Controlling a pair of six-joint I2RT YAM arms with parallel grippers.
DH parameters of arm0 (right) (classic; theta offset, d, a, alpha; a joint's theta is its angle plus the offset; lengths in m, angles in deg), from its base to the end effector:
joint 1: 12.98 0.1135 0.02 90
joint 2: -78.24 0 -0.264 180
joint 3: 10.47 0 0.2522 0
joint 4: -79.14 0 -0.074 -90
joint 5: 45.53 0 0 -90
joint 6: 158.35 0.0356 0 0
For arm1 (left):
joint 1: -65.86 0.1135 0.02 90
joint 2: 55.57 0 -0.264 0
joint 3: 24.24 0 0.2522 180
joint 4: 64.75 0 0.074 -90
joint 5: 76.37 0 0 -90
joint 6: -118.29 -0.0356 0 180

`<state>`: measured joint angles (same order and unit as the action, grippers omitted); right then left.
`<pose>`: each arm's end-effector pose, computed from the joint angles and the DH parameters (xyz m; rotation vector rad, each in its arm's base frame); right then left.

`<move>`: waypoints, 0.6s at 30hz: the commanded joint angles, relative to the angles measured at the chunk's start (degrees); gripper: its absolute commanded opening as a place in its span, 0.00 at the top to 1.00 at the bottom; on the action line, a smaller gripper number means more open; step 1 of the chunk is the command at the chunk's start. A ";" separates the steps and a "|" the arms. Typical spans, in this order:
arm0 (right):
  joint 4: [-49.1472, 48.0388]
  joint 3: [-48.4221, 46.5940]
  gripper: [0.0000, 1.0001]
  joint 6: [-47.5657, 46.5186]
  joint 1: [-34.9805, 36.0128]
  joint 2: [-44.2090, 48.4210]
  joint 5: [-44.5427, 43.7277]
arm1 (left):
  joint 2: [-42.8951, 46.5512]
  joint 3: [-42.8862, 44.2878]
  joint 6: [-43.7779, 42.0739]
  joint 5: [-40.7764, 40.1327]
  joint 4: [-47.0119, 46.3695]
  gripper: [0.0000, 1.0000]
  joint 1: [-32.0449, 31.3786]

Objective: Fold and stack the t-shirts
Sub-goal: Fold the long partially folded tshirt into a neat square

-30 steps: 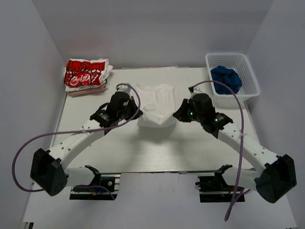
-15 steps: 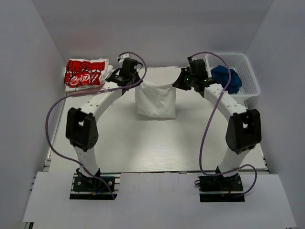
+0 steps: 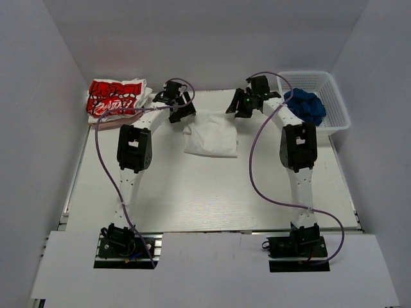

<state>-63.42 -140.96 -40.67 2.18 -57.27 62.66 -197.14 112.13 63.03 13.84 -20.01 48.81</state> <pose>0.5174 0.1517 0.2037 0.0926 2.3820 0.7368 0.5244 -0.1610 0.1708 -0.3804 2.4555 -0.3997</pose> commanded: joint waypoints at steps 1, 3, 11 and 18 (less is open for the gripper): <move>2.07 -7.19 0.33 -2.63 -0.83 -1.25 1.93 | 3.06 3.43 0.33 5.75 -0.40 0.03 1.94; 2.86 -7.47 0.14 -5.09 -0.48 -0.38 1.93 | 4.90 1.59 -0.98 6.29 -0.40 0.00 1.94; -6.53 18.70 0.10 -6.15 2.33 21.11 -2.47 | 25.28 -21.58 -4.51 13.05 -11.09 0.00 -1.48; -19.72 38.74 0.10 1.05 3.12 28.19 7.63 | 25.48 -25.05 -3.99 20.61 -13.93 0.00 -6.06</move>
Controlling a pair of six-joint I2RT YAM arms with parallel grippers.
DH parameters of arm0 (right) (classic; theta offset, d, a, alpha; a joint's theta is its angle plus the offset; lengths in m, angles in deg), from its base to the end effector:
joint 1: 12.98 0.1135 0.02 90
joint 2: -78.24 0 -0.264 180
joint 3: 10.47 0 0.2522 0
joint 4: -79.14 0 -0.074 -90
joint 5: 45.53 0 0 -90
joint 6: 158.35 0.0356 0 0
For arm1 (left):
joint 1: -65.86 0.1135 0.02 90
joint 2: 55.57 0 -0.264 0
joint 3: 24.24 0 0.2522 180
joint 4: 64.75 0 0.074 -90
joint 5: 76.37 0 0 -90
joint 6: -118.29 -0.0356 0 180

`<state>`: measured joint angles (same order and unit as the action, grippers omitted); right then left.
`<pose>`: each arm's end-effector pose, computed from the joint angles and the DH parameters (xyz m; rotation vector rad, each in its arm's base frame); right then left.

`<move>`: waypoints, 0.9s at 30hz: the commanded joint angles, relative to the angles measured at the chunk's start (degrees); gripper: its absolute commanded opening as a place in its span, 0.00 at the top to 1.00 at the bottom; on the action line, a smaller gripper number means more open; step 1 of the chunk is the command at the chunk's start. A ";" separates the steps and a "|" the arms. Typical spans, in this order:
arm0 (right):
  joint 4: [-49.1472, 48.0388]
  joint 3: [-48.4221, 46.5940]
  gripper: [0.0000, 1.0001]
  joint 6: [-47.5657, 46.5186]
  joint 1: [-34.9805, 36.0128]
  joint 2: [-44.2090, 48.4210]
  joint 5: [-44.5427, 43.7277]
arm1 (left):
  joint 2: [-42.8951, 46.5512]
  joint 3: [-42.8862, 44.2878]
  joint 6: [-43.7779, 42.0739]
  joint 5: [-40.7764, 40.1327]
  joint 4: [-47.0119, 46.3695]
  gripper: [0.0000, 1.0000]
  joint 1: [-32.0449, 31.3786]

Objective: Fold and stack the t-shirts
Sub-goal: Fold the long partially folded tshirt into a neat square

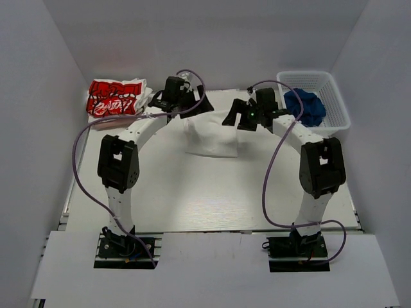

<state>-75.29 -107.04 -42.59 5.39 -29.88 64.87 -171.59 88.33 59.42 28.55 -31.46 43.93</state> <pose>0.4087 0.1488 0.2491 -0.0568 2.2949 0.8084 0.4367 -0.1857 0.2707 -0.0339 2.3053 -0.7848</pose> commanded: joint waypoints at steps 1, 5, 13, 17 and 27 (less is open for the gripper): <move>-8.12 5.45 0.10 3.16 0.17 0.71 6.22 | -0.86 -1.25 -0.37 6.52 -2.48 0.00 -1.70; -11.01 9.93 0.10 4.65 0.79 -0.60 9.56 | -3.76 -5.28 1.99 7.93 -1.95 0.00 -1.71; -12.96 13.81 0.10 6.50 0.17 -5.96 7.82 | -3.68 -18.82 4.37 1.87 -1.87 0.00 0.49; -11.90 15.13 0.10 6.15 0.26 -5.62 5.61 | -3.77 -18.82 3.76 -1.99 1.12 0.00 1.02; -7.43 15.21 0.10 -1.15 1.49 7.29 2.54 | 8.53 -13.72 -3.89 -9.20 4.91 0.00 0.84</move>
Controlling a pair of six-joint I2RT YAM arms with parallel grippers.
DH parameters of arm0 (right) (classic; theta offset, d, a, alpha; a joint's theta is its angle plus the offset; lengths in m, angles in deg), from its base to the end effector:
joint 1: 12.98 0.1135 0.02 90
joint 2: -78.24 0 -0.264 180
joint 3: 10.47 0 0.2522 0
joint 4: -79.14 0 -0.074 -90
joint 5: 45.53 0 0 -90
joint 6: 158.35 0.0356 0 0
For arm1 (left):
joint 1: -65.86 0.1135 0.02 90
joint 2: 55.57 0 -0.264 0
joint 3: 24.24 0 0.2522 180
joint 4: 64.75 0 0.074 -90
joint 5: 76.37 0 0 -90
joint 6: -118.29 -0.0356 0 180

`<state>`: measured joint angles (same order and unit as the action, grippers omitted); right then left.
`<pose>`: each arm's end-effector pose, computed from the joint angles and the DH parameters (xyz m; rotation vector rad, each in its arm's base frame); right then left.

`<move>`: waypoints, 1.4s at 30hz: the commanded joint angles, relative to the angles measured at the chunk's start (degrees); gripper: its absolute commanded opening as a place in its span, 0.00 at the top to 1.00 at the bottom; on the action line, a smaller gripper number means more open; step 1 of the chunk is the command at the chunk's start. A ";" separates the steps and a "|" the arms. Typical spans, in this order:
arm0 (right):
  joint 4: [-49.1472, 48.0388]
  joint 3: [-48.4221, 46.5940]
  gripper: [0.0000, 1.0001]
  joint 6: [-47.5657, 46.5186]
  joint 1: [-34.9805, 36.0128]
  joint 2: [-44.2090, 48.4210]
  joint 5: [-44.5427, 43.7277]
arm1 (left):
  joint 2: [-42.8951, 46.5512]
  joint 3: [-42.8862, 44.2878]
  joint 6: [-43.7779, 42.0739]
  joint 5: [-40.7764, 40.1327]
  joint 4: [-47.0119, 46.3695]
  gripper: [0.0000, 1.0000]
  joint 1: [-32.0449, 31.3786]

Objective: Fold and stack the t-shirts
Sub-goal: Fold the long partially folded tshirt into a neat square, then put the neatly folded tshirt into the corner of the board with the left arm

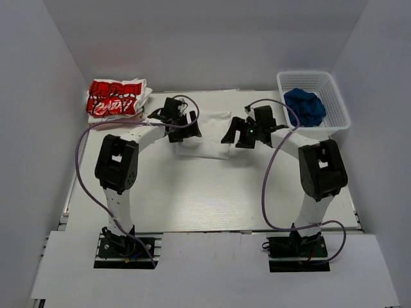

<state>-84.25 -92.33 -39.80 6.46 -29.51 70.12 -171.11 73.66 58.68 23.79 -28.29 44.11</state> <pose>0.3773 0.1495 0.1831 -0.0490 2.4091 0.9277 0.4046 -0.1682 0.1869 -0.1210 2.5934 -0.5767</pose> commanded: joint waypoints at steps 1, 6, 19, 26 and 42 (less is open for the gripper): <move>1.89 1.38 0.10 -4.38 0.68 7.80 -4.28 | 8.58 0.33 -3.15 -4.44 1.13 0.00 1.19; 5.05 3.67 0.10 -5.88 0.25 13.96 -10.53 | 5.17 4.00 -6.22 -10.15 4.28 0.00 1.19; 9.10 5.16 0.10 -7.02 0.51 18.71 -12.81 | -14.86 23.60 -8.42 -12.35 11.84 0.00 2.86; 8.66 6.31 0.10 -7.20 0.33 20.29 -13.08 | -19.63 25.20 -10.35 -7.88 10.36 0.30 2.86; 6.29 10.35 0.10 -9.04 0.07 24.33 -14.66 | -15.87 32.76 -24.68 -23.50 10.80 1.00 2.86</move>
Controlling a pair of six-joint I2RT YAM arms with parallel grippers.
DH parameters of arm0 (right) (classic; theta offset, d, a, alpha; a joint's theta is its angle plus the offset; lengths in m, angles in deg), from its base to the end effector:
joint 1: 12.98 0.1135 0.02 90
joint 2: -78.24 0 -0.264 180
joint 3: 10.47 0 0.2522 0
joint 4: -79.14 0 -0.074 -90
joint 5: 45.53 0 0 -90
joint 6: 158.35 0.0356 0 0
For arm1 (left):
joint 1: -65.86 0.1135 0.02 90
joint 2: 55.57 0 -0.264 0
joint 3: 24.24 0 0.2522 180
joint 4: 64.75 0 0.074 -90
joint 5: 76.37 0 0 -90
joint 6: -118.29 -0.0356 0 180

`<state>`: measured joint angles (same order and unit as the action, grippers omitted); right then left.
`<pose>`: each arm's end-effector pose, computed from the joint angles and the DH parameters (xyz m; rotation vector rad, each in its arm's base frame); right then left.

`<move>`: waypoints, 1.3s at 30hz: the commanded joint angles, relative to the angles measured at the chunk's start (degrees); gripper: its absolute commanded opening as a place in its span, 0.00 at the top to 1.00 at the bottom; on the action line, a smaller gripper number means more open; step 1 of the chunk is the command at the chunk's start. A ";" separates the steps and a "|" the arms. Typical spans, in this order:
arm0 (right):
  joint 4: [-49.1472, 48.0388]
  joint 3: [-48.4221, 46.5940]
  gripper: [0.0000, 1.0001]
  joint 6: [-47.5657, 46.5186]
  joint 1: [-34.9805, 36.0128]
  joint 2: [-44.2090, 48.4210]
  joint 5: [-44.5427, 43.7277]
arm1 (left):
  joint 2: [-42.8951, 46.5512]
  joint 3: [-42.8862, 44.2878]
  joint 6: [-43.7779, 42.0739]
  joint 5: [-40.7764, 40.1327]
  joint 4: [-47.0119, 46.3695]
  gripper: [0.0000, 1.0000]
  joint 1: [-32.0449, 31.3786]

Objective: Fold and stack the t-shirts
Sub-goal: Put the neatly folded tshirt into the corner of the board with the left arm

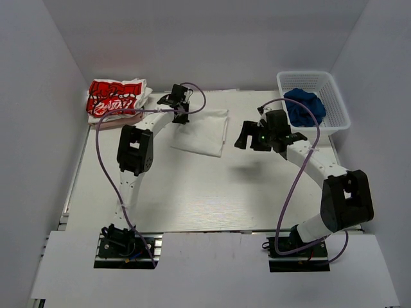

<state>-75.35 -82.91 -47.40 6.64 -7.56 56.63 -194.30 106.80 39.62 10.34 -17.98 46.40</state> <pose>0.3090 0.1181 0.2502 -0.0906 2.3033 0.6118 0.5023 -0.1753 0.1648 0.1558 2.5203 -0.1449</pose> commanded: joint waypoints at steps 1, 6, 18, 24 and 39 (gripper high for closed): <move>-2.69 1.10 0.10 -1.44 0.07 2.83 -1.26 | 9.34 -1.25 -8.84 -11.98 -0.66 1.00 0.57; -3.05 1.72 0.10 -1.53 0.16 2.39 -0.74 | 17.62 -5.39 -17.65 -15.16 -4.02 1.00 0.57; -3.58 2.34 0.10 -0.56 0.16 3.80 -0.12 | 20.88 5.85 -28.47 -15.35 0.47 1.00 7.42; -2.35 0.14 0.10 -1.44 0.16 4.32 -1.44 | 18.50 15.09 -29.26 -13.59 2.24 1.00 11.20; -2.70 -5.04 0.10 -0.82 0.34 -1.20 0.84 | 14.56 17.54 -27.77 -17.36 -10.68 1.00 22.09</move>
<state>-76.86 -84.22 -47.82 6.66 -6.91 55.91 -178.92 121.73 11.40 -3.67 -21.01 65.31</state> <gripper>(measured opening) 0.900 0.113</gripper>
